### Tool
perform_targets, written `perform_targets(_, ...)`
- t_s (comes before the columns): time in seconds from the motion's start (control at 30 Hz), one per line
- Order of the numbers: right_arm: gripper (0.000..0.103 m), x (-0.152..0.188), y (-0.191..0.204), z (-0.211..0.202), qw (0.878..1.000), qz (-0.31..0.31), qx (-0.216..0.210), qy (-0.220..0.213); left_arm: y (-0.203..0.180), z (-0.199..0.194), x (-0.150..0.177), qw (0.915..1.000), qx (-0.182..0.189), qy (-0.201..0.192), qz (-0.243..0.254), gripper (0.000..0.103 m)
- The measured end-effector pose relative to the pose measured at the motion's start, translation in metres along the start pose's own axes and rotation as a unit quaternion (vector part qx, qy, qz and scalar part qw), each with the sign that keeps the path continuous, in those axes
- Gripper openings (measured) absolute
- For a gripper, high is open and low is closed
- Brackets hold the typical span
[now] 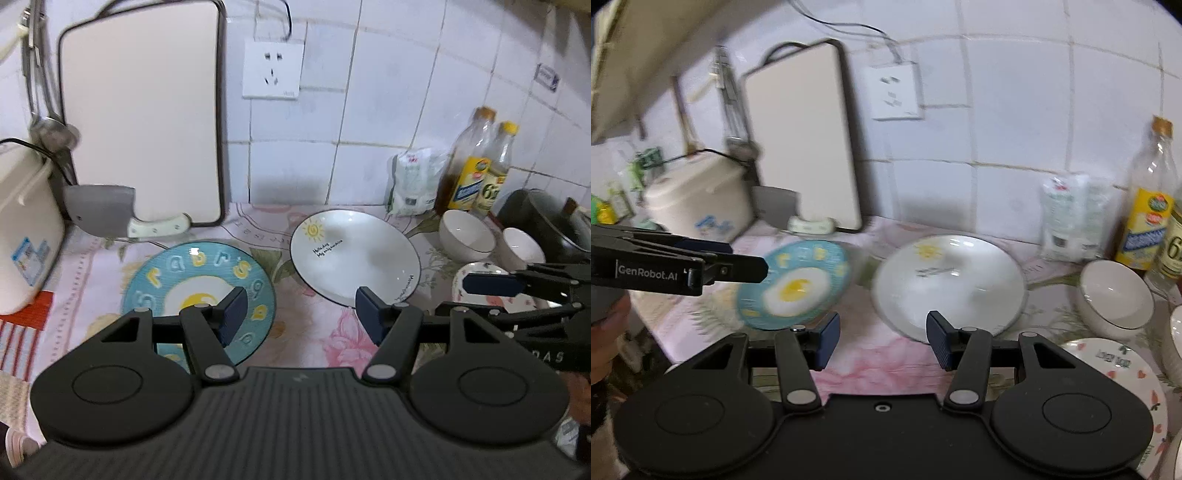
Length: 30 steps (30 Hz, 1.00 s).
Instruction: Organize plates and bowls
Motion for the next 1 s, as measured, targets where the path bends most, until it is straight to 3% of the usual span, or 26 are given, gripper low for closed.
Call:
perform_targets(0.27, 0.061, -0.002, 0.048, -0.018, 0.997, -0.01, -0.073, 0.002, 0.025, -0.054, 0.016, 0.9995, -0.003, -0.024, 0.021, 0.064)
perform_targets(0.43, 0.062, 0.001, 0.073, -0.01, 0.995, -0.008, -0.094, 0.01, 0.05, -0.064, 0.03, 0.9993, -0.01, -0.033, 0.017, 0.073)
perform_targets(0.77, 0.062, 0.012, 0.094, 0.052, 0.992, 0.034, -0.115, 0.042, 0.115, -0.029, 0.056, 0.9994, -0.011, -0.025, -0.022, 0.073)
perform_targets(1.0, 0.062, 0.019, 0.094, 0.106, 0.996, 0.031, -0.069, 0.05, 0.153, 0.006, 0.061, 0.999, -0.018, -0.011, -0.039, 0.073)
Point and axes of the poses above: each gripper's, at about its wrist camera, not at the fingertips, and z roughly the way its jaws point, y to its left, x to its underside, the point moved 4 cm from there along z, roughly the way its jaws point, and after that the axes turned 12 degrees about x, right-handed, at the moved point
